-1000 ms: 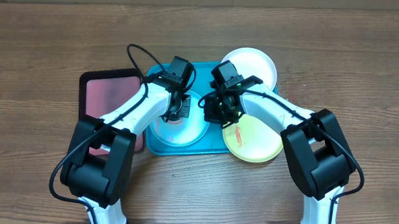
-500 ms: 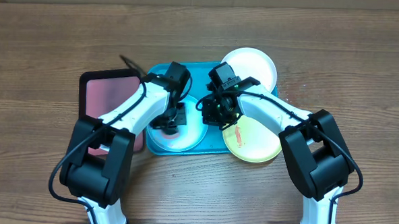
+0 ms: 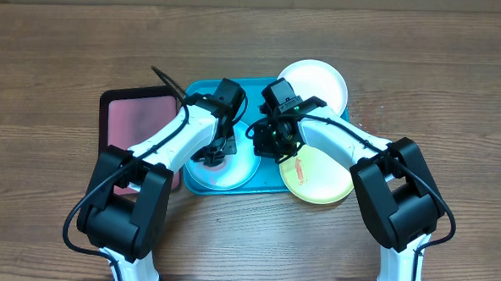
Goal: Clean dirty plates on tray and stack at the side
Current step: 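Scrub the light-blue plate with the sponge while right gripper holds its rim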
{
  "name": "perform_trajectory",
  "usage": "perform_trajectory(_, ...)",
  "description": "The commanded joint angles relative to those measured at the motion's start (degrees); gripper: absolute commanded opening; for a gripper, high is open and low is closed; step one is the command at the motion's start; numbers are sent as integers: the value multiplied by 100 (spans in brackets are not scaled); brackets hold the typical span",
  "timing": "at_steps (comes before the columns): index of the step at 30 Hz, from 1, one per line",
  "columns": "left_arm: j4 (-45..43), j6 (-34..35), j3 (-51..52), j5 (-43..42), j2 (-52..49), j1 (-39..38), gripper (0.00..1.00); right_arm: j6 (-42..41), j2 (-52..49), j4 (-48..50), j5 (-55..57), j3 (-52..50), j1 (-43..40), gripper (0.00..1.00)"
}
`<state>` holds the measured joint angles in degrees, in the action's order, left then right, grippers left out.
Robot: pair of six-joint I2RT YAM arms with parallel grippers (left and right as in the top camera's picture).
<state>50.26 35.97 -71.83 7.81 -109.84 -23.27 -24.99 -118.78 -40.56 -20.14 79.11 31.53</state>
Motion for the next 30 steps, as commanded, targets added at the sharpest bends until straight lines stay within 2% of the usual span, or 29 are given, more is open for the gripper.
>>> perform_trajectory(1,269,-131,24,-361,109,-31,4,37,-87,4,-7,-39,24,4)
perform_trajectory(5,22,-2116,22,-2063,109,-81,4,37,-87,13,-7,-39,24,4)
perform_trajectory(7,-151,-2719,22,-2656,109,-87,4,37,-87,15,-9,-39,24,4)
perform_trajectory(12,-872,-2535,22,-2544,109,-74,4,37,-87,9,-9,-39,24,4)
perform_trajectory(15,-1134,-1589,22,-1327,109,-70,4,37,-87,9,-9,-39,24,4)
perform_trajectory(19,-627,184,22,787,109,-66,4,39,-87,-4,-7,-39,24,4)
perform_trajectory(22,-94,866,22,1362,109,-66,4,39,-87,-7,-7,-39,24,4)
perform_trajectory(25,262,656,22,920,109,-66,4,39,-87,4,-7,-39,24,4)
perform_trajectory(30,293,-1532,22,-1427,109,-76,4,39,-87,13,-7,-39,24,4)
